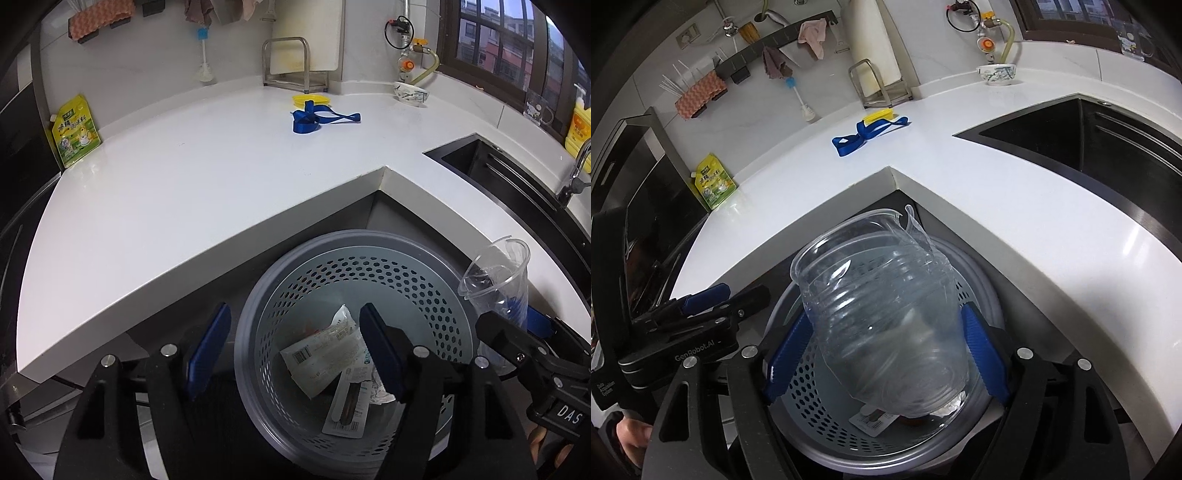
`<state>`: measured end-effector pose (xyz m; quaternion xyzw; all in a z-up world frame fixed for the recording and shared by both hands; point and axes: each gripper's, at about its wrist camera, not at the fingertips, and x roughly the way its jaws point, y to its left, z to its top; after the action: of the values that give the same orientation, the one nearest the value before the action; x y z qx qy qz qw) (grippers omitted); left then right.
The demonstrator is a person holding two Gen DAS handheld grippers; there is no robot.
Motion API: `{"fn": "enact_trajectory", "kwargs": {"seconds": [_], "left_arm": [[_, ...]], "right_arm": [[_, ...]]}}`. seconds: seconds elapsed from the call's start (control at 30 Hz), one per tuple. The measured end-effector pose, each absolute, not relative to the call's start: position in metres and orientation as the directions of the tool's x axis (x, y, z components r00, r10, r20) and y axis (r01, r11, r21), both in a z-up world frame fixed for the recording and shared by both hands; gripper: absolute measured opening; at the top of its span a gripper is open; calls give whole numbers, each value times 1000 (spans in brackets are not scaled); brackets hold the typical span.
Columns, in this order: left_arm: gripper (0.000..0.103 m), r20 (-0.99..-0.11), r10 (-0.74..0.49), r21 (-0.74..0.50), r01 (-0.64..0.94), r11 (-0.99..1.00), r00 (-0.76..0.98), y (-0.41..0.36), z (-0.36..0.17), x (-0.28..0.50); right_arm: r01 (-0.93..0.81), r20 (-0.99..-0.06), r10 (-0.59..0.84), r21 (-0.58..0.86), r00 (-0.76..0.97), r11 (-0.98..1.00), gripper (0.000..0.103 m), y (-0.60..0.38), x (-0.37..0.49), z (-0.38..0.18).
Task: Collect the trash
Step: 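Carry the cup and peel over the grey bin and open both tools, then move both tools back toward the blue strap and yellow lid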
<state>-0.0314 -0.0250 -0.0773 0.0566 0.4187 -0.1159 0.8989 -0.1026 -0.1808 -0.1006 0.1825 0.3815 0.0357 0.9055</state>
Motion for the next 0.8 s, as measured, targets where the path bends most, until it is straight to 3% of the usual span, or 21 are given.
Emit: {"fn": "enact_trajectory", "kwargs": {"seconds": [0.17,0.27,0.8], "left_arm": [[71,-766,-161,0,250,968,623,-24,-77,-32],[71,-764,-160,-4,242,970,626,-21,-75,-32],[75,-757,-159,-9,234,972,633,-17,-72,-32]], "right_arm": [[75,-689,210,359,694,930,78,-180,-102,-102],[71,-692,227,374,685,925,84,-180,-100,-103],[74,-689,226,376,688,924,84,-180,-104,-102]]}}
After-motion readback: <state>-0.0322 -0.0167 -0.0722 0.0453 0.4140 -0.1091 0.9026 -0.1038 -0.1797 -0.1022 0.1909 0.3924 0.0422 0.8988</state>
